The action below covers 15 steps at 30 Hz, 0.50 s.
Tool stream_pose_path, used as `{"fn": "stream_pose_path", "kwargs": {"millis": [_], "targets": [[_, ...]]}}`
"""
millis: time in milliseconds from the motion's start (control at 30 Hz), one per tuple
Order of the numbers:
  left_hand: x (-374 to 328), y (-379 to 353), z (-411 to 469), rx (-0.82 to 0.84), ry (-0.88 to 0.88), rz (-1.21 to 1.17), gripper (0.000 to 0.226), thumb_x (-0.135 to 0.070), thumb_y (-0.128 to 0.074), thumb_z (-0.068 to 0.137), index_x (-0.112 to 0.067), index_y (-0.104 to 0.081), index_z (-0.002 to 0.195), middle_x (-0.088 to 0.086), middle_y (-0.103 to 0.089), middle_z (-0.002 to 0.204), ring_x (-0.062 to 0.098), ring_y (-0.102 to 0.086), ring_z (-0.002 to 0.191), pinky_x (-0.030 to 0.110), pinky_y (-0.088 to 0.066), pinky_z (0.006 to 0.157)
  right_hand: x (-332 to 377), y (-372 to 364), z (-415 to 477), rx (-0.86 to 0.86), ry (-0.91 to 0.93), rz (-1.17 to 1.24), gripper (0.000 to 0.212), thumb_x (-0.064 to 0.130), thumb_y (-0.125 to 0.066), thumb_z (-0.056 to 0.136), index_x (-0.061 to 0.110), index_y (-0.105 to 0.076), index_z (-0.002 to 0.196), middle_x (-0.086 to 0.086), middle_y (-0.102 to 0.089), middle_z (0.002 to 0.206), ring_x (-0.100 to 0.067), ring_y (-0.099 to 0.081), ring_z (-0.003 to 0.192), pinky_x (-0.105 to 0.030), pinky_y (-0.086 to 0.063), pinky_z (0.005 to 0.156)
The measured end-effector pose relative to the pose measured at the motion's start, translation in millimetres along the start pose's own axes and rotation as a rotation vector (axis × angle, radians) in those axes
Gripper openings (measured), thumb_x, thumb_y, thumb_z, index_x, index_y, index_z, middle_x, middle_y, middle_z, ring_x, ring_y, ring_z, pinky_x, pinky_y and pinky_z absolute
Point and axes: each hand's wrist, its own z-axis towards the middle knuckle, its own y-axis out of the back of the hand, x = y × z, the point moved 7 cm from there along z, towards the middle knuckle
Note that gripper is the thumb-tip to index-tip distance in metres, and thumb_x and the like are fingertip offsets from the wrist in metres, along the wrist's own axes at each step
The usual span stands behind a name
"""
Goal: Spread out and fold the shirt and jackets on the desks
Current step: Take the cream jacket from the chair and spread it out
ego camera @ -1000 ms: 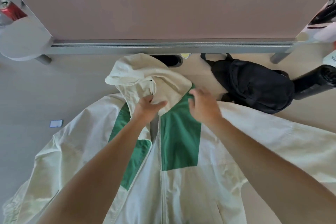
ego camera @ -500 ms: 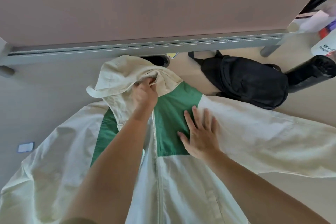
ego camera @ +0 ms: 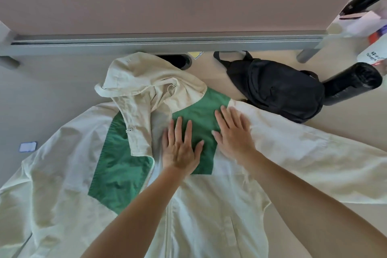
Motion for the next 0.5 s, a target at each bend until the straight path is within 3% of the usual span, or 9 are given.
{"fn": "stream_pose_path", "kwargs": {"millis": [100,200,300,367,433,500], "targets": [[19.6,-6.5,-9.3,0.006,-0.072,0.119,0.078,-0.067,-0.025,0.094,-0.021,-0.022,0.157,0.013,-0.014,0.164,0.034,-0.01,0.151,0.049,-0.004,0.123,9.2,-17.1,-28.6,0.001,0.088,0.062,0.064,0.046,-0.018,0.1,0.018,-0.026,0.156,-0.007,-0.015,0.166,-0.032,-0.01,0.152,-0.058,-0.015,0.119],[39.6,2.5,1.6,0.06,-0.091,0.184,0.081,-0.069,-0.017,0.092,-0.025,-0.009,0.159,0.01,-0.001,0.167,0.03,0.002,0.152,0.044,0.008,0.122,-3.7,-9.3,-50.7,-0.094,0.192,0.051,0.054,0.039,-0.027,0.103,0.017,-0.037,0.151,-0.009,-0.031,0.16,-0.032,-0.027,0.148,-0.055,-0.025,0.116],[47.7,14.1,18.1,0.071,0.028,0.192,0.083,-0.067,-0.018,0.089,-0.022,-0.009,0.159,0.012,0.001,0.166,0.033,0.004,0.152,0.051,0.004,0.122,-54.5,2.3,-65.3,-0.188,0.068,-0.055,0.054,0.041,-0.029,0.104,0.016,-0.042,0.149,-0.01,-0.036,0.158,-0.031,-0.031,0.147,-0.054,-0.027,0.115],[20.5,22.3,15.5,0.04,0.066,0.158,0.081,-0.061,-0.025,0.089,-0.018,-0.017,0.157,0.017,-0.007,0.164,0.039,-0.003,0.15,0.057,-0.003,0.121,-94.1,-0.6,-81.1,-0.189,-0.068,-0.082,0.056,0.045,-0.028,0.103,0.017,-0.041,0.15,-0.01,-0.034,0.159,-0.031,-0.03,0.147,-0.053,-0.026,0.116],[-35.3,14.4,3.3,0.058,-0.076,0.136,0.075,-0.058,-0.023,0.091,-0.019,-0.018,0.154,0.014,-0.012,0.162,0.039,-0.008,0.149,0.057,-0.01,0.121,-124.0,-10.1,-101.6,-0.158,-0.147,-0.081,0.059,0.048,-0.027,0.102,0.02,-0.037,0.153,-0.01,-0.03,0.161,-0.032,-0.027,0.149,-0.053,-0.023,0.118],[-87.5,-7.0,-14.4,0.128,-0.225,0.115,0.073,-0.062,-0.019,0.094,-0.026,-0.01,0.157,0.008,-0.006,0.165,0.036,-0.001,0.151,0.053,-0.005,0.122,-141.8,-21.5,-117.3,-0.105,-0.157,-0.065,0.063,0.052,-0.025,0.1,0.025,-0.027,0.157,-0.009,-0.021,0.165,-0.031,-0.017,0.152,-0.053,-0.019,0.12]]}}
